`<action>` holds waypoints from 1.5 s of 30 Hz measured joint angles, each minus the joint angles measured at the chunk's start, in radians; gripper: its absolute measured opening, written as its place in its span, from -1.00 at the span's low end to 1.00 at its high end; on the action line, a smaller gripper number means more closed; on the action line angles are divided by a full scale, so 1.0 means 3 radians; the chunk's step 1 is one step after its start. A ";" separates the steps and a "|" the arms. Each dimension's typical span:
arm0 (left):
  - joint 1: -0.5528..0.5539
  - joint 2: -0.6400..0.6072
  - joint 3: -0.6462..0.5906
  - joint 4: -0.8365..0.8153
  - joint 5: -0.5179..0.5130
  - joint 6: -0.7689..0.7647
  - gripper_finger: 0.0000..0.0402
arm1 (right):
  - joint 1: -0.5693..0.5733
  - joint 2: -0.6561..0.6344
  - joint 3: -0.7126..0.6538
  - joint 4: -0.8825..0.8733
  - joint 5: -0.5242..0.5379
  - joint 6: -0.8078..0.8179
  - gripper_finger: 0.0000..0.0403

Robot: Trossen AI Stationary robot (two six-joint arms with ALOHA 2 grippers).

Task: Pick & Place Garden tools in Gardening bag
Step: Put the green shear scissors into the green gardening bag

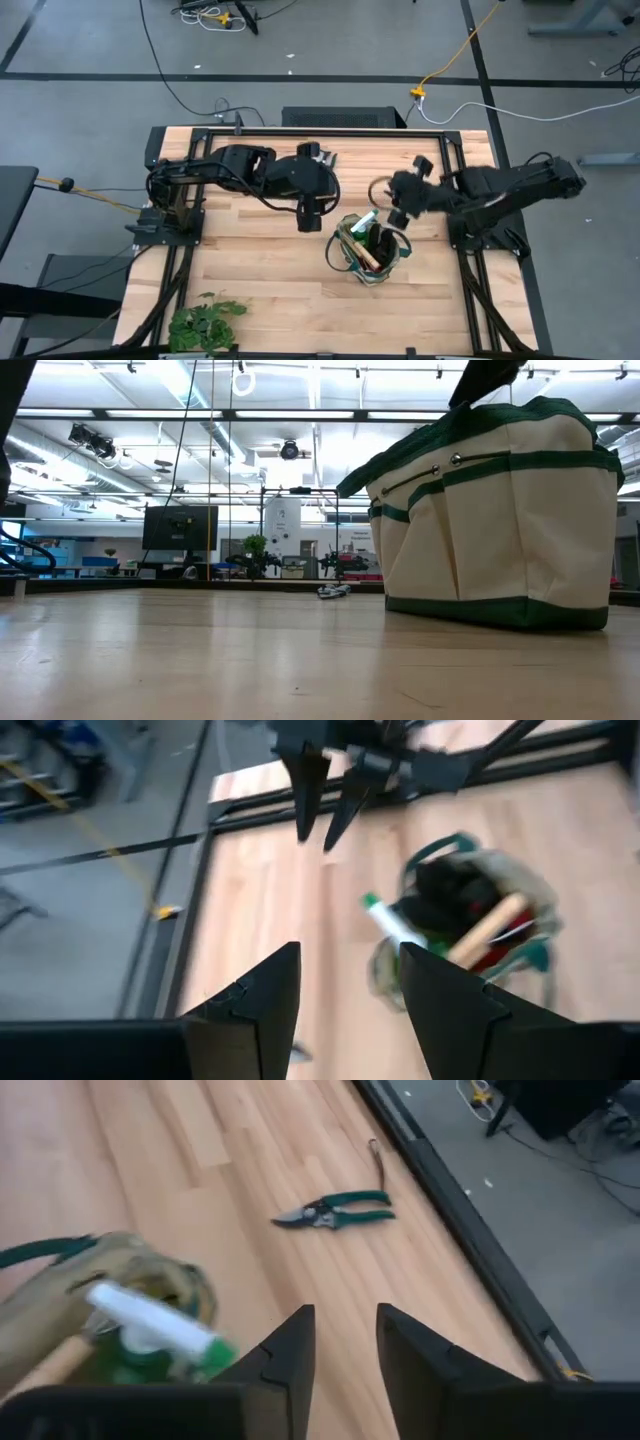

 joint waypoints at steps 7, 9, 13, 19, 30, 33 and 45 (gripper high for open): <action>0.0146 0.0000 0.0000 -0.0034 -0.0218 0.0100 -0.12 | -0.0798 0.0048 0.0083 0.0034 -0.0600 -0.0771 -0.31; 0.0179 0.0000 0.0000 -0.0032 -0.0220 0.0092 -0.12 | -0.0996 0.0091 0.0108 0.0009 -0.0747 -0.0911 -0.28; 0.0229 0.0000 0.0000 -0.0019 -0.0202 -0.0086 -0.12 | -0.1295 0.0214 0.0280 -0.0096 -0.0984 -0.1100 -0.23; 0.0249 0.0000 0.0000 -0.0014 -0.0182 -0.0573 -0.12 | -0.1592 0.0503 0.0644 -0.0383 -0.1338 -0.1186 -0.20; 0.0249 0.0000 0.0000 0.0015 -0.0331 -0.1632 -0.12 | -0.1737 0.1104 0.0886 -0.0360 -0.1413 -0.1520 -0.23; 0.0245 0.0000 0.0000 0.0015 -0.0329 -0.1714 -0.12 | -0.1748 0.1271 0.0886 -0.0182 -0.1425 -0.1629 -0.24; 0.0246 0.0000 0.0000 0.0037 -0.0329 -0.1654 -0.12 | -0.1966 0.1681 0.0886 0.0074 -0.1647 -0.1446 -0.24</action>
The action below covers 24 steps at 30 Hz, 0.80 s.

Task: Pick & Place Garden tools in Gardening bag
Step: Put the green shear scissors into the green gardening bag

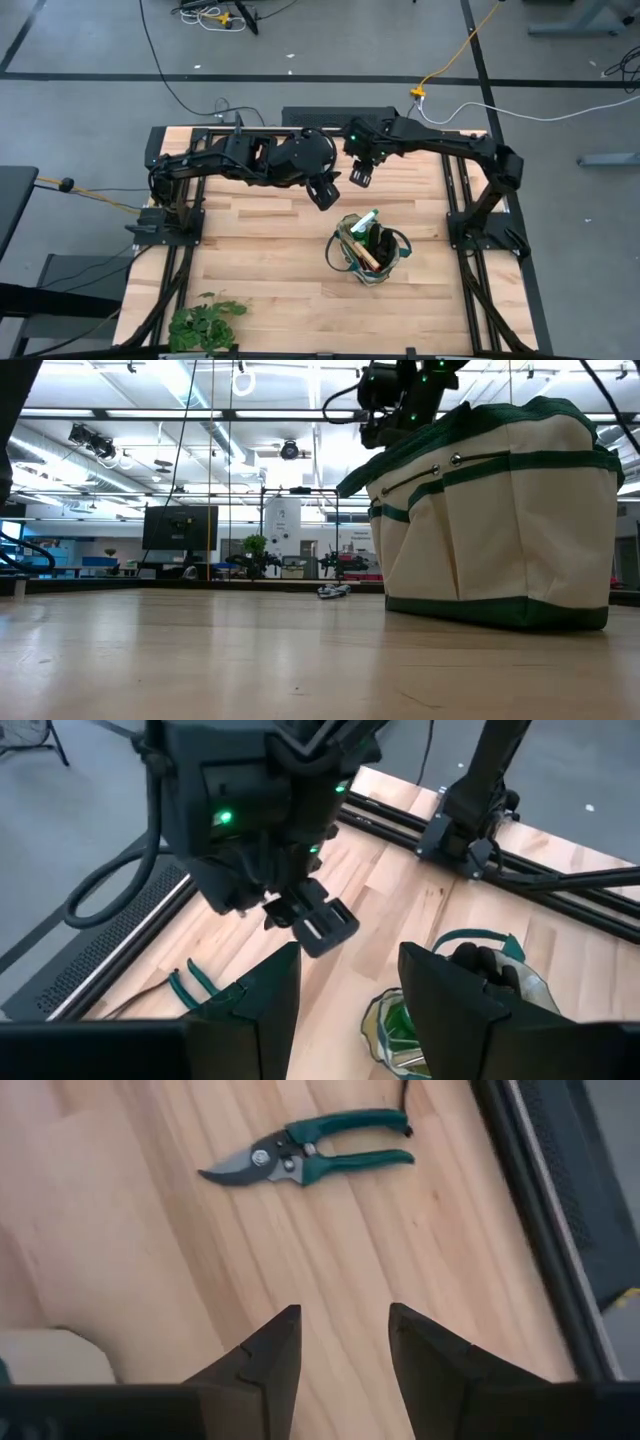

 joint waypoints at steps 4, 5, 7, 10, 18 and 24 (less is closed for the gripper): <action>0.0006 0.0000 0.0000 0.0003 -0.0025 0.0031 -0.12 | -0.0045 0.0046 0.0000 0.0152 -0.0150 0.0011 -0.24; 0.0014 0.0000 0.0000 0.0003 -0.0062 0.0030 -0.12 | -0.0056 0.0050 0.0000 0.0191 -0.0198 -0.0009 -0.24; 0.0033 0.0000 0.0000 0.0004 -0.0123 0.0032 -0.12 | -0.0077 0.0066 0.0002 0.0345 -0.0272 -0.0090 -0.24; 0.0062 0.0000 0.0000 0.0007 -0.0175 0.0012 -0.12 | -0.0135 0.0123 0.0001 0.0417 -0.0405 -0.0052 -0.24; 0.0155 0.0000 0.0000 0.0204 -0.0178 0.0005 -0.12 | -0.0227 0.0353 0.0001 0.0819 -0.0544 0.0375 -0.24; 0.0172 0.0000 0.0000 0.0303 -0.0168 0.0004 -0.12 | -0.0255 0.0504 0.0001 0.0941 -0.0548 0.0974 -0.24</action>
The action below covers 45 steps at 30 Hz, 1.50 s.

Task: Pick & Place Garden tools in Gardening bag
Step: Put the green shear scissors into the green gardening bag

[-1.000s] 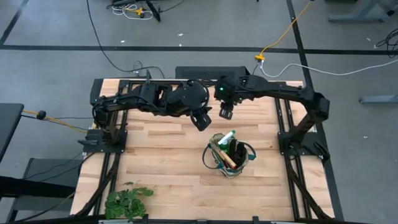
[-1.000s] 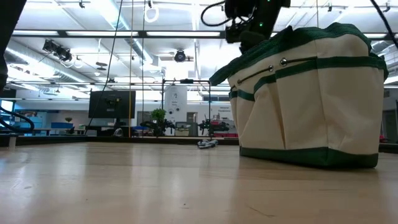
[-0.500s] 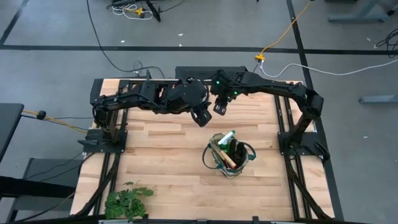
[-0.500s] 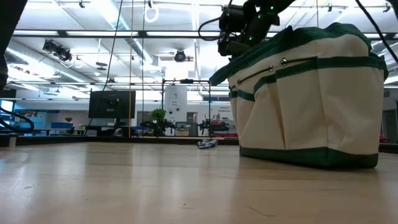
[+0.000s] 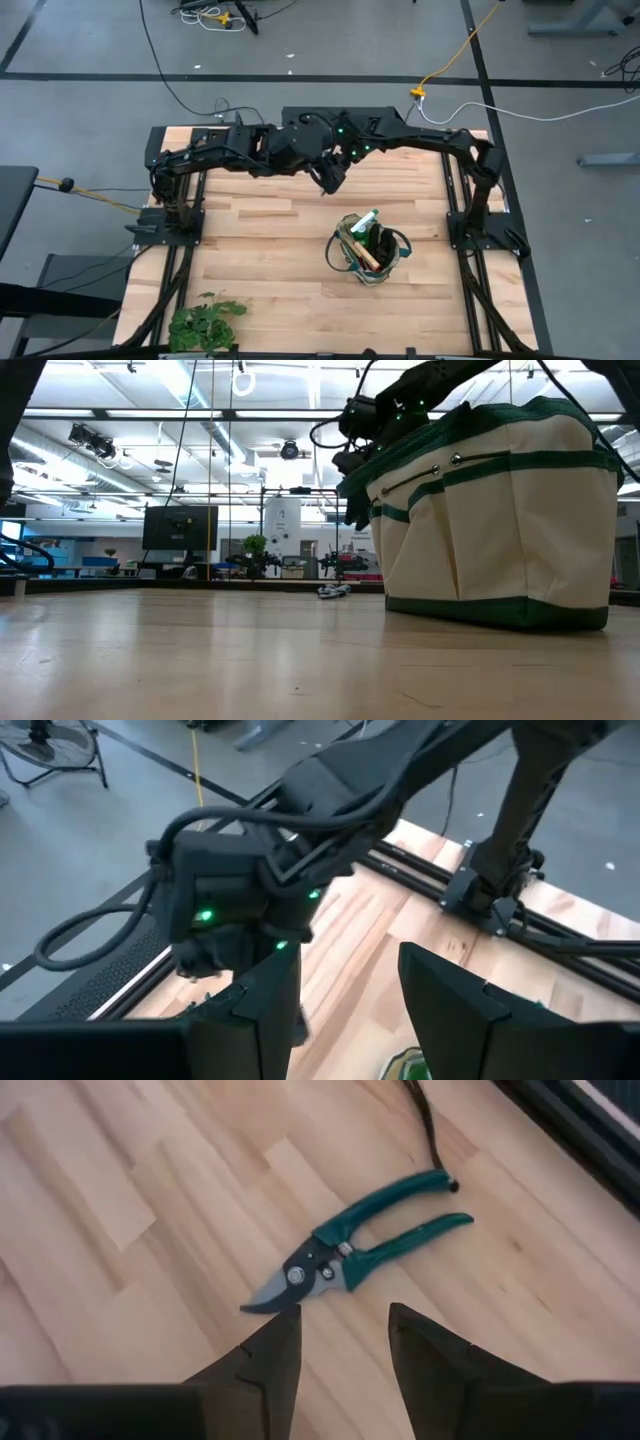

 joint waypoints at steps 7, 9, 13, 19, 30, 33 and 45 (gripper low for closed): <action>-0.0004 0.0000 0.0000 0.0101 0.0027 -0.0001 -0.12 | -0.0021 0.0190 0.0000 0.0105 -0.0006 0.0474 -0.24; -0.0006 0.0000 0.0000 0.0113 0.0027 -0.0001 -0.12 | -0.0018 0.0244 0.0000 0.0180 -0.0074 0.0620 -0.24; -0.0008 0.0000 0.0000 0.0110 0.0063 -0.0001 -0.12 | -0.0017 0.0379 0.0000 0.0355 -0.0136 0.0810 -0.24; -0.0009 0.0000 0.0000 0.0107 0.0205 0.0004 -0.12 | -0.0018 0.0473 -0.0001 0.0387 -0.0006 0.0988 -0.24; -0.0028 0.0000 0.0000 0.0090 0.0223 0.0048 -0.12 | -0.0018 0.0583 -0.0002 0.0434 0.0178 0.1386 -0.24; -0.0027 0.0000 0.0000 0.0091 0.0339 0.0073 -0.12 | -0.0009 0.0661 -0.0004 0.0456 0.0122 0.1491 -0.24; -0.0027 0.0000 0.0000 0.0089 0.0677 0.0092 -0.12 | 0.0007 0.0744 -0.0004 0.0529 0.0312 0.1760 -0.24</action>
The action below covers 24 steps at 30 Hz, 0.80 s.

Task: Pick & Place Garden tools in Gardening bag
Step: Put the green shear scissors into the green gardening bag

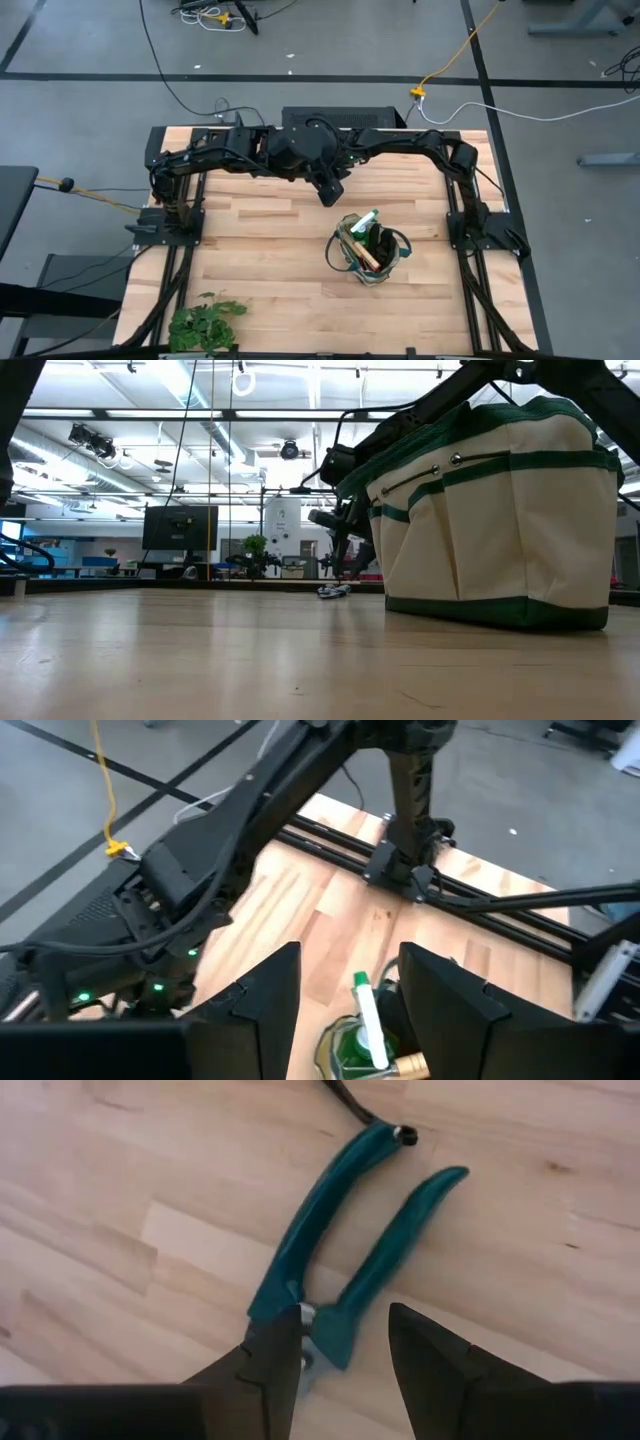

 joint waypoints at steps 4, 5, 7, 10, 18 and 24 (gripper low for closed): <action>0.0000 0.0000 0.0000 0.0000 0.0134 0.0001 -0.12 | 0.0014 0.0109 -0.0013 0.0018 -0.0005 0.0095 -0.24; 0.0000 0.0000 0.0000 0.0001 0.0155 0.0003 -0.12 | 0.0022 0.0131 -0.0013 0.0058 -0.0021 0.0144 -0.24; 0.0000 0.0000 0.0000 0.0000 0.0189 0.0004 -0.12 | 0.0038 0.0167 -0.0011 0.0081 -0.0029 0.0179 -0.24; 0.0000 0.0000 0.0000 -0.0002 0.0206 0.0007 -0.12 | 0.0050 0.0206 -0.0009 0.0130 0.0014 0.0191 -0.24; -0.0005 0.0000 0.0000 -0.0006 0.0206 0.0089 -0.12 | 0.0053 0.0215 -0.0009 0.0207 0.0125 0.0304 -0.30; -0.0018 0.0000 0.0000 -0.0008 0.0326 0.0093 -0.12 | 0.0053 0.0212 -0.0009 0.0302 0.0033 0.0343 -0.49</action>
